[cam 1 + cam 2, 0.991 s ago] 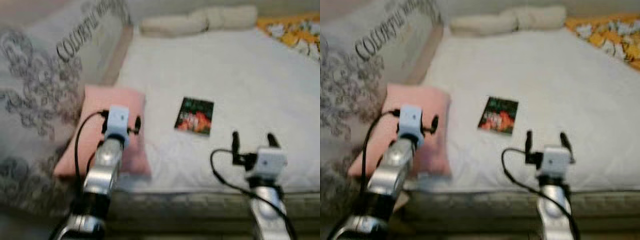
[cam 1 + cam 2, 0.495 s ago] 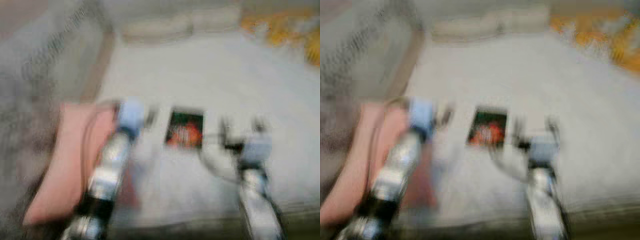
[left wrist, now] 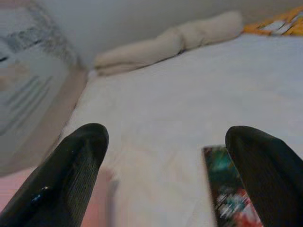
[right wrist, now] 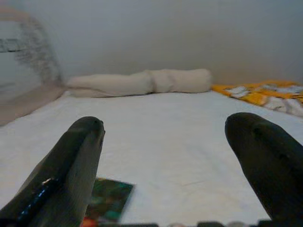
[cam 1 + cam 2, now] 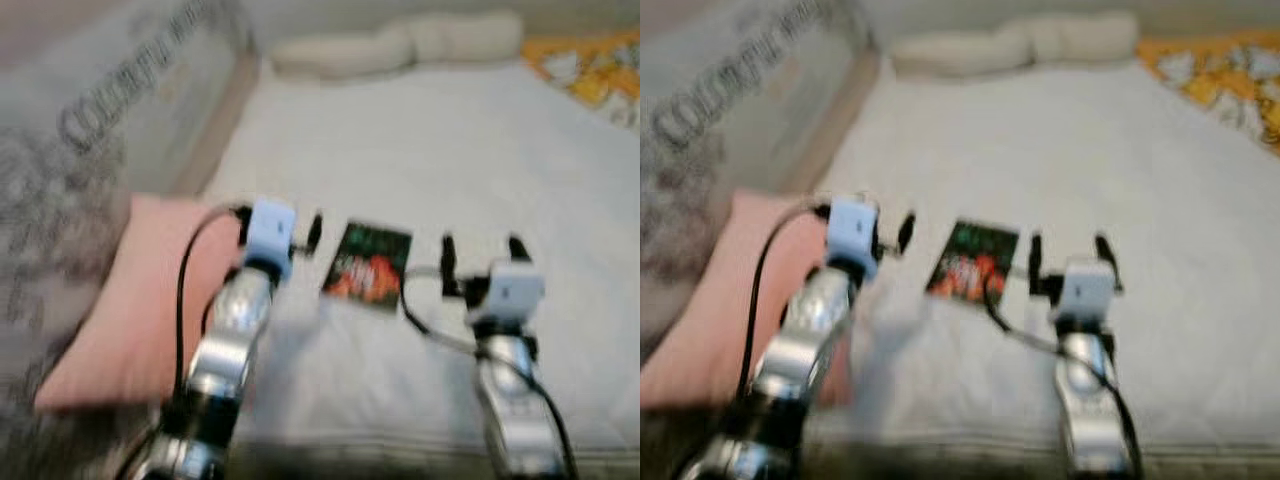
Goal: Clean up the room
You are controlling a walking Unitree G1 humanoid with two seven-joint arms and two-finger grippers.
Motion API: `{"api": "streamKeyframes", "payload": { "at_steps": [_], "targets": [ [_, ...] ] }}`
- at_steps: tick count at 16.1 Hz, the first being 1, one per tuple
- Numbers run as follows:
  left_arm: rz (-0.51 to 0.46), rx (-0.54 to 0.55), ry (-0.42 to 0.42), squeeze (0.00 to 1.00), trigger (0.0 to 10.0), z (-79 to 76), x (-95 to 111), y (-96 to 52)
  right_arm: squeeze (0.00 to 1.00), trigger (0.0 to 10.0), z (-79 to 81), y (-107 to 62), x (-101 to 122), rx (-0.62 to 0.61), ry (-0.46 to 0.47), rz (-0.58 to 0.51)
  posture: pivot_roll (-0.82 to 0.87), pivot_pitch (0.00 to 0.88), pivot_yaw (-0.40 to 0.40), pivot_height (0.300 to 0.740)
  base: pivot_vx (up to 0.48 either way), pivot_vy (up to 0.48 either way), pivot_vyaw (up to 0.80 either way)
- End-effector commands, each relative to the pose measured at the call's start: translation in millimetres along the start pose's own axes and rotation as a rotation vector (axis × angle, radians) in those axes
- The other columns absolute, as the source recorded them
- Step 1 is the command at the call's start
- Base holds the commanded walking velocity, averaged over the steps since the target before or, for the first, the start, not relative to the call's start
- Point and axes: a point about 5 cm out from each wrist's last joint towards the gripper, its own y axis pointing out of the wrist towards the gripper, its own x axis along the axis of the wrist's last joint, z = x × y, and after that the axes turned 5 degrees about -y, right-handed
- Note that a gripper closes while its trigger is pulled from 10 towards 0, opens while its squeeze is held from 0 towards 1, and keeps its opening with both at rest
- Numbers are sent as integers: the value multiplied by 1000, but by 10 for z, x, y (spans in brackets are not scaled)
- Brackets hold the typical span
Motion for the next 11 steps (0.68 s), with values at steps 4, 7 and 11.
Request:
{"api": "streamKeyframes", "payload": {
  "at_steps": [4,7,11],
  "targets": [
    [49,29,17,0,10000,24,-18,49,149,10000,18,39,18,7,6,-16,-114,0,106,740,0,-473,0],
    [118,145,-1,0,10000,146,-101,71,153,10000,-53,130,39,-23,33,-14,-110,0,105,740,0,-140,0],
    [137,160,27,0,10000,214,-105,67,141,10000,-65,232,25,-22,65,5,-95,0,111,740,0,0,0]
  ]
}}
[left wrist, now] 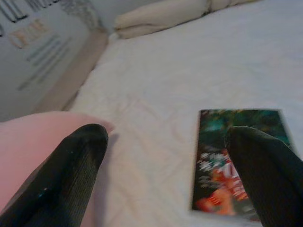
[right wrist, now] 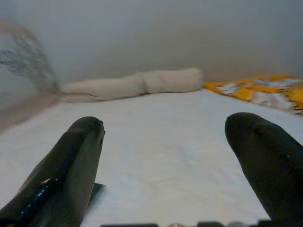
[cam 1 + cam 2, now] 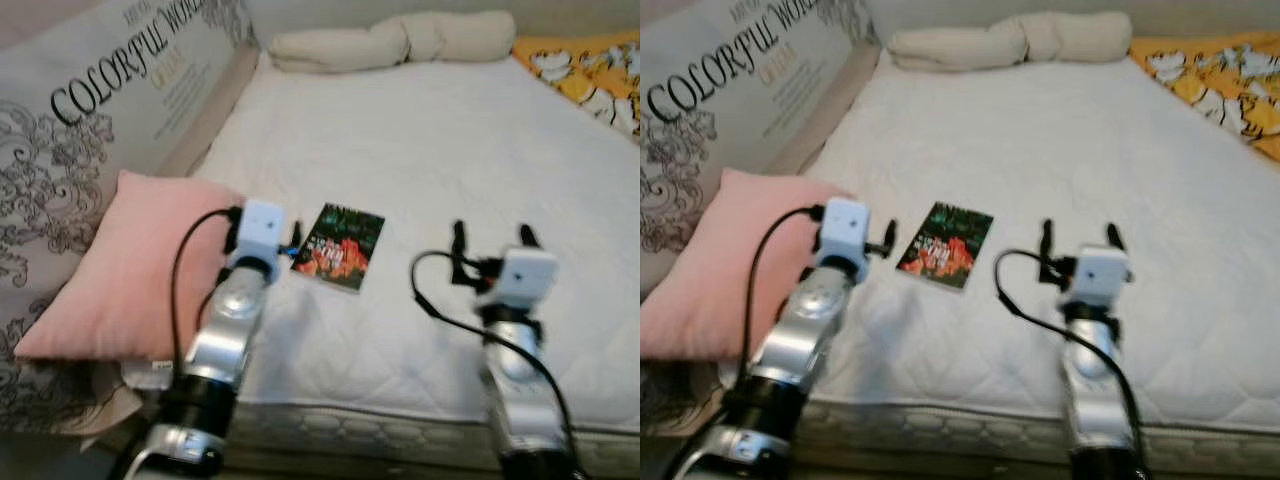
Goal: Clean up the room
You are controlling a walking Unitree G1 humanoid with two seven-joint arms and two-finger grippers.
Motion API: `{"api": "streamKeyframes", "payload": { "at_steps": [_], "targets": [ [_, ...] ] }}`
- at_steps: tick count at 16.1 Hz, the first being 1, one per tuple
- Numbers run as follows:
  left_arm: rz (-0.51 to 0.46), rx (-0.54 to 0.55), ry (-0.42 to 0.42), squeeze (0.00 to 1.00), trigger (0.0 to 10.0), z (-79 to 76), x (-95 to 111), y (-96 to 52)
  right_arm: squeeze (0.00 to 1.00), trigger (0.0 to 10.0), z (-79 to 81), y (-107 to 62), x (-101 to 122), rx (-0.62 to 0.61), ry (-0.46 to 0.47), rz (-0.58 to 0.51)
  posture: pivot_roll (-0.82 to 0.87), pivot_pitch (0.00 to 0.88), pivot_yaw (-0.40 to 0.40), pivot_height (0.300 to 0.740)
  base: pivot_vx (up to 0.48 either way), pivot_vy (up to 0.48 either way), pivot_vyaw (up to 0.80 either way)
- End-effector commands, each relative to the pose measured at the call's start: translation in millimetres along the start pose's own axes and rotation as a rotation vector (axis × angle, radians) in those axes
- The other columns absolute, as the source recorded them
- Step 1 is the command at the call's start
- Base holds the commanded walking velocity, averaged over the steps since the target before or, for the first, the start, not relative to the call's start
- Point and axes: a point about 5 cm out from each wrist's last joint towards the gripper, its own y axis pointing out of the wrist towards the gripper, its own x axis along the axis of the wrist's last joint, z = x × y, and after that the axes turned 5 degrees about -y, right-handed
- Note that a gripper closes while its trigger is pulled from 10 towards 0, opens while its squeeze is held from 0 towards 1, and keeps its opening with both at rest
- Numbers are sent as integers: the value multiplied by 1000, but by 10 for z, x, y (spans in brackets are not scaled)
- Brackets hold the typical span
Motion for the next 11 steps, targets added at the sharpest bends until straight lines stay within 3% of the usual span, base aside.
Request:
{"api": "streamKeyframes", "payload": {
  "at_steps": [1,3,5,6,7,8,9,11],
  "targets": [
    [-17,3,21,0,10000,26,47,-10,133,10000,-6,89,-44,-4,43,42,-81,5,115,740,0,0,0],
    [-59,-39,62,0,10000,112,95,-115,125,10000,-37,292,-63,-11,72,72,-39,29,118,740,0,0,0],
    [-50,47,97,0,10000,526,112,-249,114,10000,-20,494,-69,16,69,98,38,72,111,740,0,0,0],
    [-43,68,102,0,10000,618,101,-291,106,10000,-26,522,-83,19,81,112,62,80,106,740,0,0,0],
    [-29,90,82,0,10000,842,74,-488,102,10000,-67,633,-140,22,101,167,119,104,99,740,0,0,0],
    [-30,84,78,0,10000,855,74,-542,102,10000,-80,648,-155,22,108,178,130,106,96,740,0,0,0],
    [-37,14,-4,0,10000,779,94,-715,102,10000,-117,706,-186,16,125,214,177,120,81,740,0,0,0],
    [-73,-171,-59,0,10000,520,250,-987,102,10000,-144,812,-187,14,154,252,246,134,57,740,0,0,0]
  ]
}}
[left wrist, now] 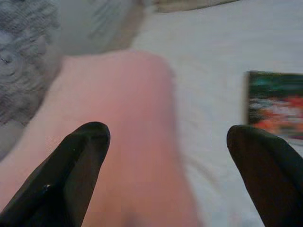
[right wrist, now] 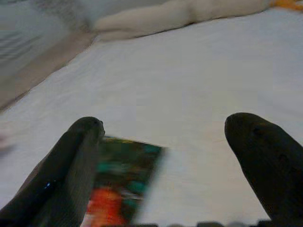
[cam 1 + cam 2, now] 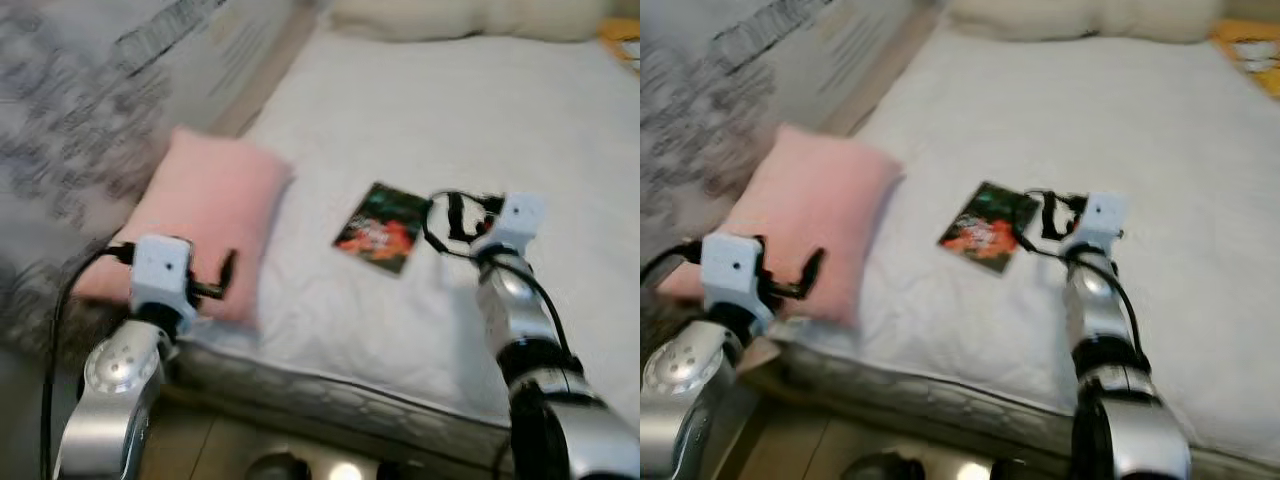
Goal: Clean up the room
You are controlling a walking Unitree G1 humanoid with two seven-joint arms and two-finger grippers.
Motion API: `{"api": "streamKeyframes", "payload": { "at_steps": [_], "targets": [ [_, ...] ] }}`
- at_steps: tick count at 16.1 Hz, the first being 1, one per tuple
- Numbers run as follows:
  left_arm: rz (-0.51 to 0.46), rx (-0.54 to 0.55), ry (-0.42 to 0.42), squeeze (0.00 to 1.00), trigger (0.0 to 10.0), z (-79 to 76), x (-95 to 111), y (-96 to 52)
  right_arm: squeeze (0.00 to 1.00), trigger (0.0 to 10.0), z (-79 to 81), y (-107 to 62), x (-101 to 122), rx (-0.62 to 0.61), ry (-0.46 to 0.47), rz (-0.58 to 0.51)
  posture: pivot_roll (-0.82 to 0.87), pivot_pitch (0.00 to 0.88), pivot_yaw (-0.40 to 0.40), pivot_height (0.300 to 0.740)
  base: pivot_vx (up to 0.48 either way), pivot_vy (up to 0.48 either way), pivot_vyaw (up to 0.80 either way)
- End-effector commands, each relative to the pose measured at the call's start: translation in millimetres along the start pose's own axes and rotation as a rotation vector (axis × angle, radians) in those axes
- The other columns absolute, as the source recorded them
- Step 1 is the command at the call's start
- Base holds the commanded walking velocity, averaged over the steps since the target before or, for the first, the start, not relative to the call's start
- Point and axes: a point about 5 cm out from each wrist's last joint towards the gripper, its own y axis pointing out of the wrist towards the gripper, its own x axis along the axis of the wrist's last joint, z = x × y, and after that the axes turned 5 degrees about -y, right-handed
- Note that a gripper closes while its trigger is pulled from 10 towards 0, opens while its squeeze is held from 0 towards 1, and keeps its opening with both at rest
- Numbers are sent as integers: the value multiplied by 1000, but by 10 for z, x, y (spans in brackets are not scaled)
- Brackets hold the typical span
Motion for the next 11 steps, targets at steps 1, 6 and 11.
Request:
{"api": "streamKeyframes", "payload": {
  "at_steps": [1,6,11],
  "targets": [
    [-27,-70,7,0,10000,-89,129,-70,102,10000,-31,11,-36,-11,34,33,266,140,52,740,0,0,0],
    [37,41,33,0,10000,105,235,-540,98,10000,-11,82,-90,-28,126,132,425,218,28,740,0,0,0],
    [78,92,35,0,10000,127,304,-740,82,10000,22,77,-174,-61,262,208,483,267,33,740,0,0,0]
  ]
}}
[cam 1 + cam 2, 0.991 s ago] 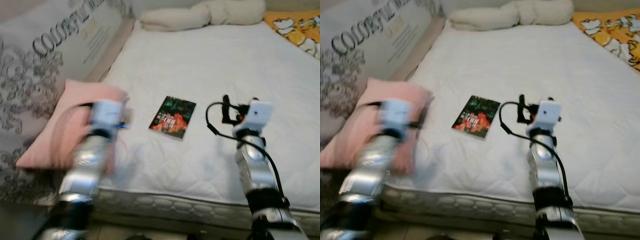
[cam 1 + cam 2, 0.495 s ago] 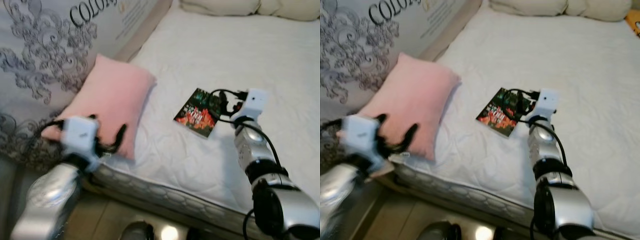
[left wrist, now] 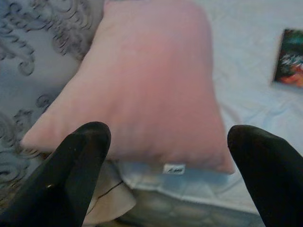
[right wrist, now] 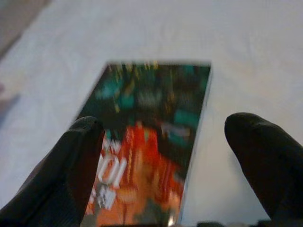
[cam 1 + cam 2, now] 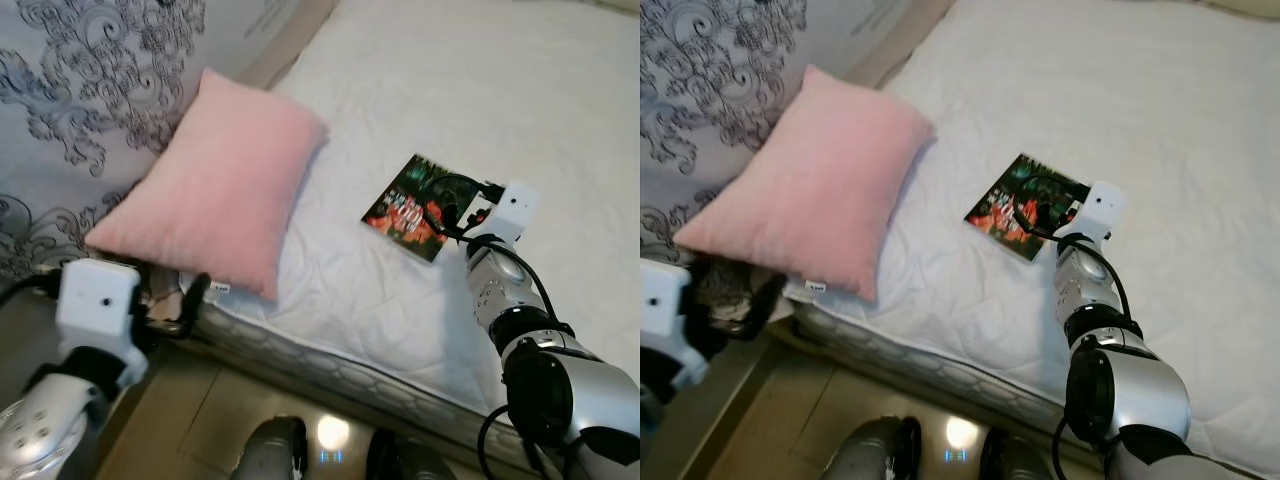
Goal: Clean up the room
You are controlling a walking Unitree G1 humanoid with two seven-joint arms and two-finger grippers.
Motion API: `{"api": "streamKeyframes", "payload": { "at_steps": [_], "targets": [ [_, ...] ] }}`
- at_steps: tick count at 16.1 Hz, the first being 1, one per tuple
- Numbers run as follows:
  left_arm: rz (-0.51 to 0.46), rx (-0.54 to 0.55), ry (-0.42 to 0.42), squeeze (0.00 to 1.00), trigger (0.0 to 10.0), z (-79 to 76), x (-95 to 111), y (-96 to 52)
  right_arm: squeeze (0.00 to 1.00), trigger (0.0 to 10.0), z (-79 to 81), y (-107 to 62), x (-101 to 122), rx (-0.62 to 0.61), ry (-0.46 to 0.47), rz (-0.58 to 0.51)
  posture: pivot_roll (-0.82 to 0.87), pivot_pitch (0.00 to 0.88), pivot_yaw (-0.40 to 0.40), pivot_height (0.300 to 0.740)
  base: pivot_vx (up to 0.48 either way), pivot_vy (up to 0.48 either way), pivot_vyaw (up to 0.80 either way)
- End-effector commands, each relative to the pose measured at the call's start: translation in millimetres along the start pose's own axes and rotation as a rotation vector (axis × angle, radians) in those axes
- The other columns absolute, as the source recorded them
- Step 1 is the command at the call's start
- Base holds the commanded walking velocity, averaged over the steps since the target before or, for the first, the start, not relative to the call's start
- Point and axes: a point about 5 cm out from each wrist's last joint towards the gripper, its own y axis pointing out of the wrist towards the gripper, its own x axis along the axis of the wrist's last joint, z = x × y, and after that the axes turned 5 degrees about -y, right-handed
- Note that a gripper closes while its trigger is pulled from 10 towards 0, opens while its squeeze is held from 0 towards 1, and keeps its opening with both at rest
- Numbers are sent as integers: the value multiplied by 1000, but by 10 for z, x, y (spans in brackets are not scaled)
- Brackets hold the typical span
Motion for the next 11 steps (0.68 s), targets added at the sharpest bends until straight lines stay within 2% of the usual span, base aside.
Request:
{"api": "streamKeyframes", "payload": {
  "at_steps": [1,4,9,11],
  "targets": [
    [10,13,9,0,10000,13,23,-68,82,10000,29,-5,-60,9,41,38,495,281,36,740,0,0,0],
    [34,25,7,0,10000,8,31,-161,82,10000,71,0,-85,0,103,63,510,307,37,740,0,0,0],
    [45,22,-18,0,10000,-35,43,-205,78,10000,175,-10,-174,-1,198,114,520,317,39,740,0,0,0],
    [50,4,-19,0,10000,-85,42,-216,82,10000,222,-15,-216,15,205,153,520,324,39,740,0,0,0]
  ]
}}
